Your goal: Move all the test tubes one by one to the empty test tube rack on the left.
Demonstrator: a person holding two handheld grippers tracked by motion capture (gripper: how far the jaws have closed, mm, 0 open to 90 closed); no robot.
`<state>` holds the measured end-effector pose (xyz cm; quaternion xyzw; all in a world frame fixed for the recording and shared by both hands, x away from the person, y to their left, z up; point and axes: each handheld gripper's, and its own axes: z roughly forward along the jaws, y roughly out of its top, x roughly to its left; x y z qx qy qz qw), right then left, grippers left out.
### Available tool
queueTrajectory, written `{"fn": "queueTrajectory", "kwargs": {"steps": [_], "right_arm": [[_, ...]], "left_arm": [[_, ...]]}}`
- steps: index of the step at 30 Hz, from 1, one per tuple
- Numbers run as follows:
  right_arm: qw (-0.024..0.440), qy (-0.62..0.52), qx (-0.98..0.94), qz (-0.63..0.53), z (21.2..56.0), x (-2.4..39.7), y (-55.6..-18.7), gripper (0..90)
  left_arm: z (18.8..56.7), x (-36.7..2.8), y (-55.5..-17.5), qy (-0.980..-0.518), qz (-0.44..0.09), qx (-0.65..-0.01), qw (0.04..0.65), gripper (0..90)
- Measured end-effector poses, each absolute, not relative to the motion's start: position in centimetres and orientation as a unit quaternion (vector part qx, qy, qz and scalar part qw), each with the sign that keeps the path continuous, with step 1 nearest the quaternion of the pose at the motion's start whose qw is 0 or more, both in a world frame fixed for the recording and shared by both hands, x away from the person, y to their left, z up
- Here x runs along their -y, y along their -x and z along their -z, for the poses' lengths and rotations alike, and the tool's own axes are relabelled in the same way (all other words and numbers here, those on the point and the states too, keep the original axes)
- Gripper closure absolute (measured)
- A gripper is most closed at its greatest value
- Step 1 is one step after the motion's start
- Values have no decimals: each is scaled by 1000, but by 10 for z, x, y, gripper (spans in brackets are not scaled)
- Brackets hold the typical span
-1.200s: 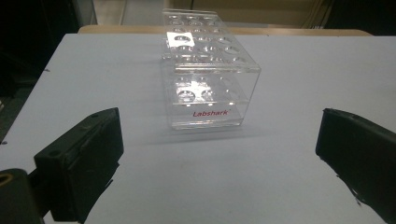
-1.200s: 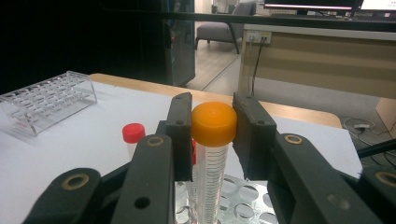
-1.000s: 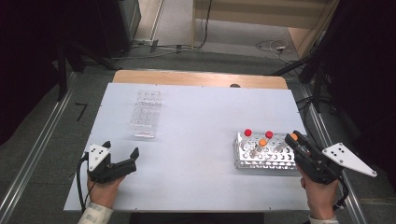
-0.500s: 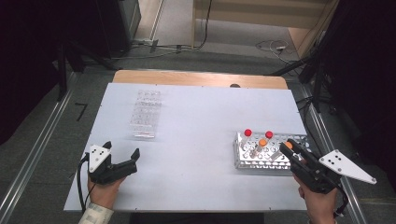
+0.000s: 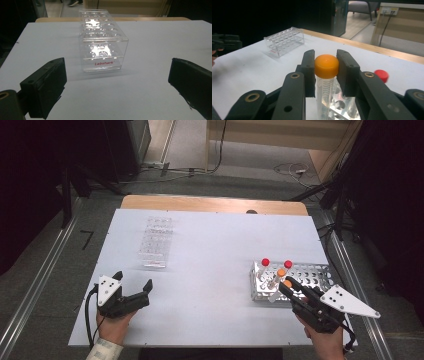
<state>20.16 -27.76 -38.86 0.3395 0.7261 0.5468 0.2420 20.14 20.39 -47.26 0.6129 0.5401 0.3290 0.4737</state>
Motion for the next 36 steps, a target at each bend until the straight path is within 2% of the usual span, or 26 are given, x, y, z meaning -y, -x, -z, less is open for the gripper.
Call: {"fn": "queueTrajectory", "kwargs": {"steps": [11, 23, 36], "right_arm": [[207, -306, -751, -547, 397, 242, -209, 671], [196, -288, -766, -540, 405, 211, -224, 672], [191, -273, -773, -540, 413, 171, -244, 673]], "left_arm": [[472, -188, -202, -630, -321, -522, 477, 22], [470, -164, -208, -647, -307, -497, 490, 25], [459, -117, -209, -674, -280, -441, 522, 40]]}}
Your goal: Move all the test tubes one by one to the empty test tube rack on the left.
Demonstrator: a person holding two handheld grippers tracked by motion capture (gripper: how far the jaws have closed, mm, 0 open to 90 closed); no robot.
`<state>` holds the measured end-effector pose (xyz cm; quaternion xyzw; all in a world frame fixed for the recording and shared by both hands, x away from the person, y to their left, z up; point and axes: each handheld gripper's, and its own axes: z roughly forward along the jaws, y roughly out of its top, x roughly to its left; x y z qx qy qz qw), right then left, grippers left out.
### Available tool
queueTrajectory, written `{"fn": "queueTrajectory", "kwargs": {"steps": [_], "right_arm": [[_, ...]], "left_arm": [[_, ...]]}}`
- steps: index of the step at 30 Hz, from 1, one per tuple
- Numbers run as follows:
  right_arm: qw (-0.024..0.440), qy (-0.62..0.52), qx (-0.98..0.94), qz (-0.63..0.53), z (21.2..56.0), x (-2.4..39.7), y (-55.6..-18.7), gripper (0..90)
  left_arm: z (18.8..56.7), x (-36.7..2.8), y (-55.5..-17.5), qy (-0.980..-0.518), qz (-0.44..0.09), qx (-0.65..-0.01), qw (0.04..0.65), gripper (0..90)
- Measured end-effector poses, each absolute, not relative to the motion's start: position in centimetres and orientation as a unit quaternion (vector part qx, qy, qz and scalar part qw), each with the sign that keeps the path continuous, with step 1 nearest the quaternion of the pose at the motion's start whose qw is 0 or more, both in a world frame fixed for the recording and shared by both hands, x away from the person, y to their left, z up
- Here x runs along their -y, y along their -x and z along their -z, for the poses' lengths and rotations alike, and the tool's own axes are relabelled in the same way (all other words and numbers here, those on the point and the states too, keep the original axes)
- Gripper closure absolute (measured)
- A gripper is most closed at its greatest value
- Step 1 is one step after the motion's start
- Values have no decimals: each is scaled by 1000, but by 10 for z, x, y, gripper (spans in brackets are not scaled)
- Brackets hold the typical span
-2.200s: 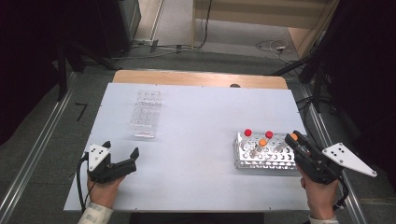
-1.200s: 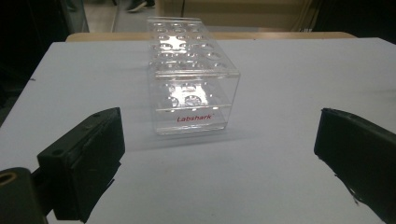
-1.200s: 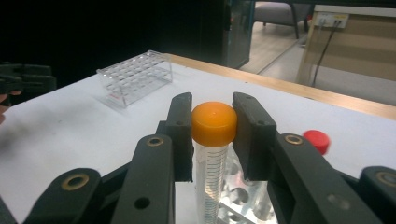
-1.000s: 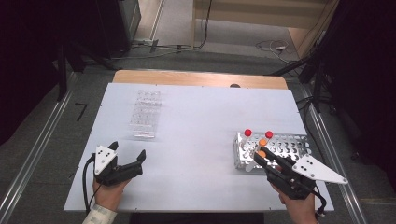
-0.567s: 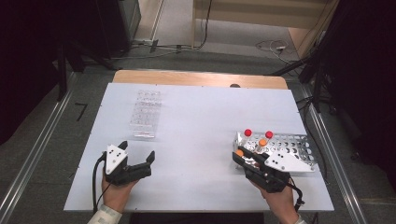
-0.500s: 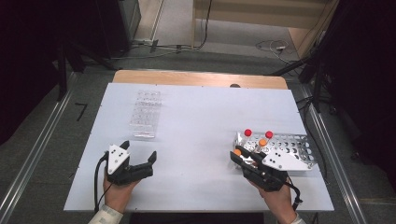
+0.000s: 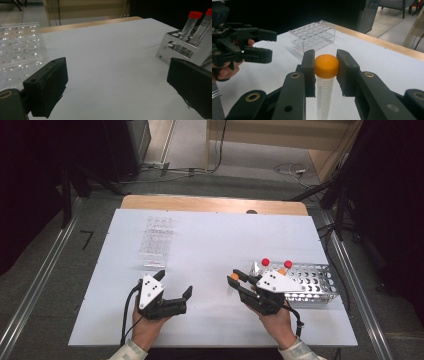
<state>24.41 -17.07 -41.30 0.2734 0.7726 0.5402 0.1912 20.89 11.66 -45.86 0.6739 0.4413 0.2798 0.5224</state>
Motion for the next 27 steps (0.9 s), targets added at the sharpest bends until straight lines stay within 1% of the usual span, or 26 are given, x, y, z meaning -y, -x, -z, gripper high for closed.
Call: {"fn": "queueTrajectory", "kwargs": {"steps": [3, 7, 8, 9, 10, 12, 13, 14, 15, 16, 18, 19, 27], "right_arm": [[188, -274, -774, -540, 415, 165, -248, 674], [185, -272, -775, -540, 417, 153, -253, 673], [185, -271, -776, -539, 417, 151, -254, 673], [183, -266, -777, -540, 417, 146, -255, 673], [183, -266, -777, -540, 417, 146, -255, 673], [182, -260, -779, -541, 418, 141, -255, 673], [179, -259, -779, -542, 418, 137, -255, 673], [179, -259, -779, -542, 418, 137, -255, 673], [177, -257, -781, -542, 418, 133, -255, 673], [177, -257, -781, -542, 418, 133, -255, 673], [174, -255, -780, -544, 417, 129, -255, 673], [172, -251, -783, -543, 417, 125, -255, 673], [163, -244, -789, -540, 420, 116, -255, 673]], "left_arm": [[457, -107, -211, -678, -273, -429, 530, 48], [455, -96, -212, -687, -263, -413, 537, 84], [456, -93, -213, -689, -261, -408, 540, 104], [455, -91, -213, -692, -258, -404, 541, 141], [455, -89, -213, -694, -255, -399, 543, 141], [455, -84, -214, -697, -250, -391, 547, 175], [455, -83, -214, -697, -248, -389, 549, 220], [455, -81, -215, -700, -243, -383, 551, 220], [455, -79, -215, -702, -240, -379, 554, 279], [456, -77, -216, -704, -238, -374, 555, 279], [456, -74, -217, -711, -233, -365, 554, 326], [457, -74, -217, -710, -233, -364, 555, 376], [456, -74, -218, -711, -237, -357, 558, 523]]}}
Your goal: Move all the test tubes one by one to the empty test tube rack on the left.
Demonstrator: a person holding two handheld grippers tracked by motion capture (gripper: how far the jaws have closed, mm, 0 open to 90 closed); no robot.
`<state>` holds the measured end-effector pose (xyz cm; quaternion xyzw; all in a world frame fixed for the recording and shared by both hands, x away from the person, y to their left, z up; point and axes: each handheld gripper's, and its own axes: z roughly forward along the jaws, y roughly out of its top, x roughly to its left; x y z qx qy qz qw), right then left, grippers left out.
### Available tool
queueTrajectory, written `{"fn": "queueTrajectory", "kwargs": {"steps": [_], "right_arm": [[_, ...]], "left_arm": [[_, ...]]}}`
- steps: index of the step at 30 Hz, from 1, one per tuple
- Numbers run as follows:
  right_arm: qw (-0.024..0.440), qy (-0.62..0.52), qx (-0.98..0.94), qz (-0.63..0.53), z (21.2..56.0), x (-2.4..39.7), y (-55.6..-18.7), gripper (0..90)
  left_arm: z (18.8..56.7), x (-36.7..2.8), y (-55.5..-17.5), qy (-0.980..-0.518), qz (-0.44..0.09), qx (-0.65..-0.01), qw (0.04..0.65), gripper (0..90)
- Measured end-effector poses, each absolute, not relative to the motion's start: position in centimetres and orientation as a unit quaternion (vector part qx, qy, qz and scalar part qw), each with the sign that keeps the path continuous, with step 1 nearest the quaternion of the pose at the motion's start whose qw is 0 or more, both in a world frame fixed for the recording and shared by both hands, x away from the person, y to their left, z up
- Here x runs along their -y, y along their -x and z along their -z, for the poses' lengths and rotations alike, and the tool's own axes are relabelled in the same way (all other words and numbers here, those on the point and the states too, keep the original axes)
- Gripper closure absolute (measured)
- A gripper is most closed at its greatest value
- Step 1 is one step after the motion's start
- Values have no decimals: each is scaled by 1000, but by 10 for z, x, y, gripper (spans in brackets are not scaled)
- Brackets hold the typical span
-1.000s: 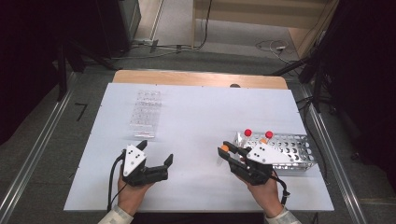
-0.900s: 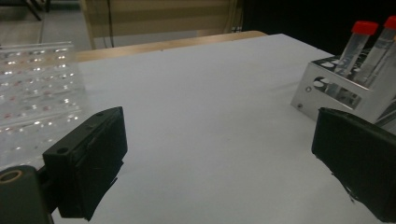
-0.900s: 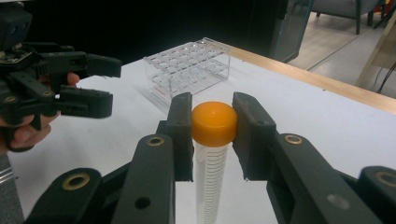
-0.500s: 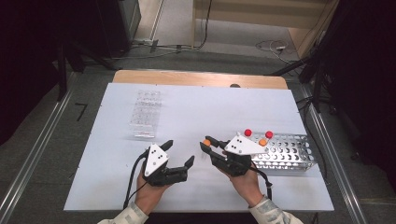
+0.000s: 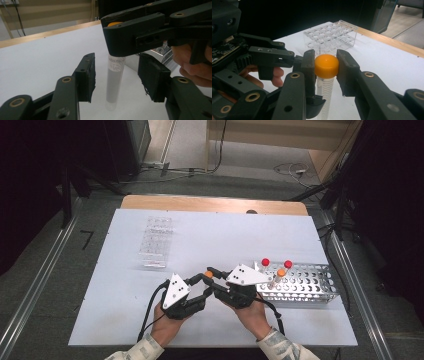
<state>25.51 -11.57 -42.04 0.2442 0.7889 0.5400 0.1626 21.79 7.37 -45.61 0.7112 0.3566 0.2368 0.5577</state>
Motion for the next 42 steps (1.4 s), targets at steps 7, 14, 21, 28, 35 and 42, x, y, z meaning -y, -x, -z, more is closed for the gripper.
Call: {"fn": "queueTrajectory", "kwargs": {"steps": [7, 14, 21, 28, 35, 42], "right_arm": [[163, -241, -788, -542, 421, 113, -254, 673], [163, -240, -788, -542, 421, 113, -254, 672], [157, -244, -788, -543, 420, 113, -255, 670], [152, -244, -786, -547, 419, 114, -254, 628], [148, -233, -770, -575, 406, 125, -250, 511], [154, -223, -778, -567, 404, 135, -243, 410]], "left_arm": [[455, -75, -217, -709, -244, -356, 557, 624], [454, -76, -217, -708, -245, -356, 559, 695], [455, -76, -216, -709, -246, -353, 559, 739], [454, -75, -216, -708, -245, -350, 562, 746], [454, -82, -220, -702, -243, -364, 562, 746], [449, -91, -224, -696, -249, -379, 557, 746]]}}
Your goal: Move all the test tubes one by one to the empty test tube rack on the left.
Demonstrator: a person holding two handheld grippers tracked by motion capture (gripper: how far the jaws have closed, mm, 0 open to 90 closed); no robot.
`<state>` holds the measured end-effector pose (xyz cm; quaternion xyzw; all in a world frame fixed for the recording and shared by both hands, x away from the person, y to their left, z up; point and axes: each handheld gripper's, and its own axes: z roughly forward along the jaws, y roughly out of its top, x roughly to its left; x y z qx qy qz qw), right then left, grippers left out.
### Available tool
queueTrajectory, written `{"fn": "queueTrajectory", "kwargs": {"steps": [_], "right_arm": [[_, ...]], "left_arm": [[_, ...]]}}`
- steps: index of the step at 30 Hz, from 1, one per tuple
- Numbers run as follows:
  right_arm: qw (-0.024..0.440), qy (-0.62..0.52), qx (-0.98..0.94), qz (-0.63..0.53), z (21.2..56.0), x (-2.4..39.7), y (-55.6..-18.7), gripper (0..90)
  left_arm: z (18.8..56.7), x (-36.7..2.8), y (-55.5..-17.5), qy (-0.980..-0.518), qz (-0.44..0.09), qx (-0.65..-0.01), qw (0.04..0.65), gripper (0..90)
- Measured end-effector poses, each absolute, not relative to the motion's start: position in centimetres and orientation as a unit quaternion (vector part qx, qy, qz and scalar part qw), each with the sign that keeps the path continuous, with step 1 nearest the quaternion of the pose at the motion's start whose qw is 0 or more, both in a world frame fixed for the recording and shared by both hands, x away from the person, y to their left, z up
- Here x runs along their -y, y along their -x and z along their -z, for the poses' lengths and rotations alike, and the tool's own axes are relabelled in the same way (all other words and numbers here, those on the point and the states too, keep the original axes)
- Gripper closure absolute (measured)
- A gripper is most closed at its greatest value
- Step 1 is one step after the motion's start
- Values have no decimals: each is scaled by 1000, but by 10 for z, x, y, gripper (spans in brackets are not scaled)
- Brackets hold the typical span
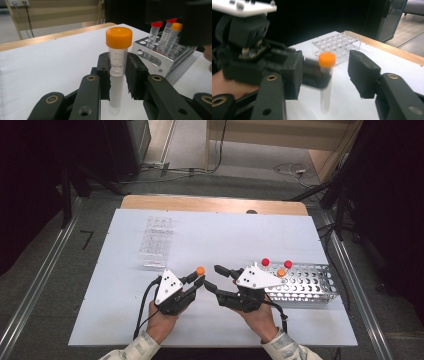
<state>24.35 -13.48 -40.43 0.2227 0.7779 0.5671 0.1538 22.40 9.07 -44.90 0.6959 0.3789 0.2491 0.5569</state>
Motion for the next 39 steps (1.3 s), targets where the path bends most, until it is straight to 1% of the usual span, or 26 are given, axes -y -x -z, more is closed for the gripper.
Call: {"fn": "queueTrajectory", "kwargs": {"steps": [1, 6, 11, 22, 39], "right_arm": [[154, -223, -778, -567, 404, 135, -243, 410], [152, -235, -785, -553, 411, 153, -237, 330], [152, -239, -789, -545, 418, 168, -227, 316], [151, -238, -795, -537, 426, 185, -211, 310], [153, -245, -793, -536, 428, 189, -212, 312]], "left_arm": [[448, -93, -225, -693, -250, -382, 558, 746], [439, -104, -234, -683, -254, -397, 558, 746], [432, -114, -245, -672, -263, -414, 555, 747], [423, -139, -271, -651, -293, -445, 540, 746], [412, -180, -303, -610, -349, -496, 510, 746]]}}
